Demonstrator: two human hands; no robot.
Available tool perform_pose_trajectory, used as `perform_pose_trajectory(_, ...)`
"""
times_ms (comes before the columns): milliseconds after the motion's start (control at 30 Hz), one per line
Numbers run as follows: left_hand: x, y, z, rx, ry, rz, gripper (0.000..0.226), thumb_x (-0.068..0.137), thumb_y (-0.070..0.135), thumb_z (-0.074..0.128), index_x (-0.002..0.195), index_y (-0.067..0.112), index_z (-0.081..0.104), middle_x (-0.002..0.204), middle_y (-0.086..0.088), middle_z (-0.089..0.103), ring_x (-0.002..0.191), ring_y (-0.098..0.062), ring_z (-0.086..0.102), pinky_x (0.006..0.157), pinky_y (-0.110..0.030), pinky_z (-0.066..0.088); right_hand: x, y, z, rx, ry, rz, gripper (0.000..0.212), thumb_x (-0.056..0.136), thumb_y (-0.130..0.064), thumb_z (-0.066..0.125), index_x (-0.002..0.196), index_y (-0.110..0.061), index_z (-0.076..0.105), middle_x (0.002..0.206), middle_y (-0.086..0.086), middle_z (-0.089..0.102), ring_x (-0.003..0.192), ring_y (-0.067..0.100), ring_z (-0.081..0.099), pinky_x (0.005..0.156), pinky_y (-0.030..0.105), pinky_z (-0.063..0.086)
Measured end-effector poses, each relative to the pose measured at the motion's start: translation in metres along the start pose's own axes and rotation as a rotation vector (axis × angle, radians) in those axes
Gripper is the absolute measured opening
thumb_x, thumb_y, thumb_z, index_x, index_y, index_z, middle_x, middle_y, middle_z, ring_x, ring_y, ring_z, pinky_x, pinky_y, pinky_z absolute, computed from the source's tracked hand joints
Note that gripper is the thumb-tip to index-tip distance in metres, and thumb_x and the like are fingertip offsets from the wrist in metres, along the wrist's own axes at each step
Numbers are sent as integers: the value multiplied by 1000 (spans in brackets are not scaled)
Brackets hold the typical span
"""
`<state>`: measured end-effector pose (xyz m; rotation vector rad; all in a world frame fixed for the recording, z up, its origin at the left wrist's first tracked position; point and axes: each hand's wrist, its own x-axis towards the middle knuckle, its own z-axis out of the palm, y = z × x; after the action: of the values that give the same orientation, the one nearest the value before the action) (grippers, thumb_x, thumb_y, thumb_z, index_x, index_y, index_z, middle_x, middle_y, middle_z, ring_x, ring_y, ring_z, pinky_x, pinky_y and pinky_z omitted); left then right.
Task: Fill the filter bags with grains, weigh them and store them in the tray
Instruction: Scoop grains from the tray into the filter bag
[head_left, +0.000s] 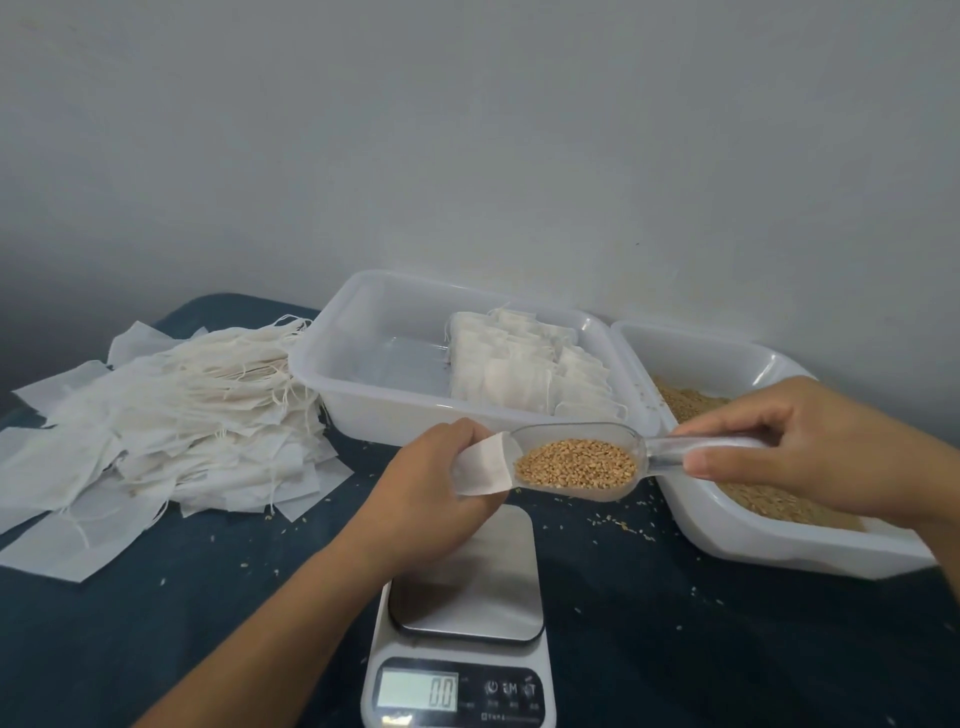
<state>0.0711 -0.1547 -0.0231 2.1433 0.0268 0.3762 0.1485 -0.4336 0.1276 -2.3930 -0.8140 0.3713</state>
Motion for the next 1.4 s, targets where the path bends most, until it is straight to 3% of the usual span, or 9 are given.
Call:
perform_pose_trajectory(200,-1,1,1,-7,-26,0,24,86,37,77,103,35,60,103,16,63,93,-1,58,75,-17,44,4,-6,-4,-42,-26,-11,29,70,-59,76,99,-52,80,102,-19,78,98,0,72,90,28,55)
perform_pose_trajectory(533,-1,-1,2,-20,-47,1,23,86,37,77,99,40,59,101,18,64,94,1,57,71,-13,41,3,-20,-7,-90,8,-2,33,61,-64,76,90,-51,80,89,-12,79,84,10,72,81,29,52)
perform_pose_trajectory(733,-1,0,2,-16,-63,-9,26,87,37,77,102,42,56,103,19,63,93,-1,58,70,-12,41,1,-29,-7,-107,15,25,33,58,-63,77,88,-51,81,90,-15,79,86,8,73,90,34,56)
perform_pose_trajectory(867,-1,1,2,-50,-72,-22,26,88,36,77,107,37,59,101,18,62,84,-5,59,61,-14,42,1,-33,-7,-122,19,35,34,58,-65,77,88,-51,80,90,-14,79,86,9,73,92,38,57)
perform_pose_trajectory(1200,-2,-1,2,-68,-78,-32,25,88,37,76,107,38,60,105,18,65,93,0,59,70,-14,44,2,-34,-11,-144,27,12,34,59,-65,78,90,-50,81,90,-7,80,93,27,73,96,49,56)
perform_pose_trajectory(1400,-1,-2,2,-74,-90,-36,27,88,37,75,110,38,60,109,18,66,97,0,60,76,-16,47,1,-39,-12,-162,20,17,34,60,-67,78,90,-51,80,91,-12,80,93,18,75,98,49,56)
